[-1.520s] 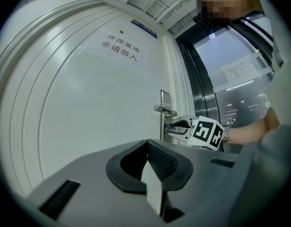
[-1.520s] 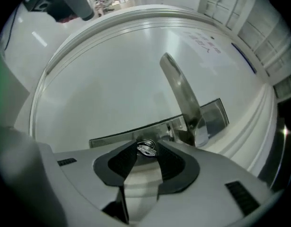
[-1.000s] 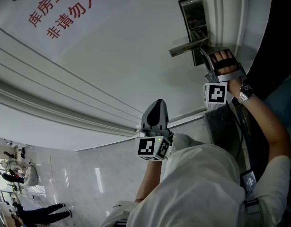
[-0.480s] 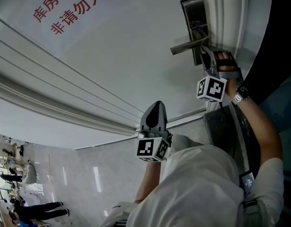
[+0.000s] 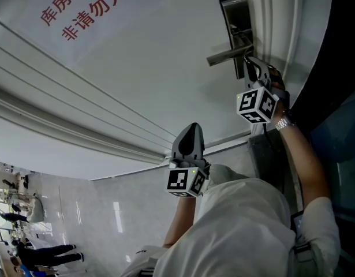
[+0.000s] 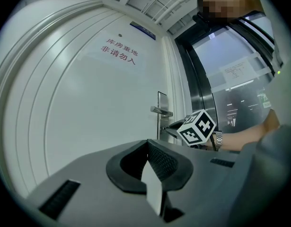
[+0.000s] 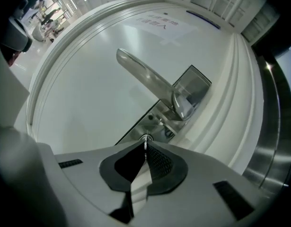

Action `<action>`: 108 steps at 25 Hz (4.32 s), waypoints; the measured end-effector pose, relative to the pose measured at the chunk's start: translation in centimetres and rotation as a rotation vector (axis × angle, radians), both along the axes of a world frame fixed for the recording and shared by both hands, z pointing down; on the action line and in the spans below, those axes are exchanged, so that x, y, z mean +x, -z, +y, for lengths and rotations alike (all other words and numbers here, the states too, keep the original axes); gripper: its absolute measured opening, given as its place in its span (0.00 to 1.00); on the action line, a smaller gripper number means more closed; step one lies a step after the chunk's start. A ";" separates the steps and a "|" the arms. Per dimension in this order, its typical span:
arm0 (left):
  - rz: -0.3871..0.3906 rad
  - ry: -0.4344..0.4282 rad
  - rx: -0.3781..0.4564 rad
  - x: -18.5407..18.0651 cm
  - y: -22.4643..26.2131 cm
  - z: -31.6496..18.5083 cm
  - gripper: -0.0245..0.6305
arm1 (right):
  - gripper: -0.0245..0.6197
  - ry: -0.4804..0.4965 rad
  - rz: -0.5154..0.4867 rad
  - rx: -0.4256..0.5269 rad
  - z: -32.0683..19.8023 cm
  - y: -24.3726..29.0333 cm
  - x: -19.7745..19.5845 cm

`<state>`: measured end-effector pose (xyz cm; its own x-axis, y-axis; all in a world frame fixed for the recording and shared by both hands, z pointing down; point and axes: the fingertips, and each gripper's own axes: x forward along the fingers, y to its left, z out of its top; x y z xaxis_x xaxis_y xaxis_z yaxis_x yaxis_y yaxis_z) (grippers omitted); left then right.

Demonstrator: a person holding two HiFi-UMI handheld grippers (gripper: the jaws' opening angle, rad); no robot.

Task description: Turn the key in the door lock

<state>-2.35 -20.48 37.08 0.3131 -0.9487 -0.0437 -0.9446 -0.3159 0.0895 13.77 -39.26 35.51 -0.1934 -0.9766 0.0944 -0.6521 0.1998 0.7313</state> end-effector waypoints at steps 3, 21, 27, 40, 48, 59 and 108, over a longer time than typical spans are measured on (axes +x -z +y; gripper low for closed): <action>0.000 0.006 -0.007 -0.3 -0.1 0.0 0.05 | 0.05 -0.007 -0.046 -0.016 0.1 0.0 0.1; 0.000 -0.019 -0.008 0.4 -0.5 0.2 0.05 | 0.05 0.066 -0.721 -0.282 -0.3 0.2 0.6; -0.009 -0.030 0.003 0.8 -0.2 0.3 0.05 | 0.06 0.102 -1.036 -0.384 -0.4 0.2 0.9; -0.026 -0.033 -0.001 0.5 -0.1 0.6 0.05 | 0.06 0.132 -1.791 -0.558 -0.5 -0.3 1.5; -0.025 -0.009 -0.012 -0.5 -0.6 0.5 0.05 | 0.06 0.184 -2.204 -0.667 -0.1 0.7 1.2; -0.023 0.005 -0.013 -1.2 -0.9 0.5 0.05 | 0.06 0.187 -2.236 -0.695 -0.9 -0.6 1.8; 0.010 0.045 -0.042 -3.8 -2.3 0.9 0.05 | 0.06 -0.057 0.136 0.036 -0.3 0.2 -0.8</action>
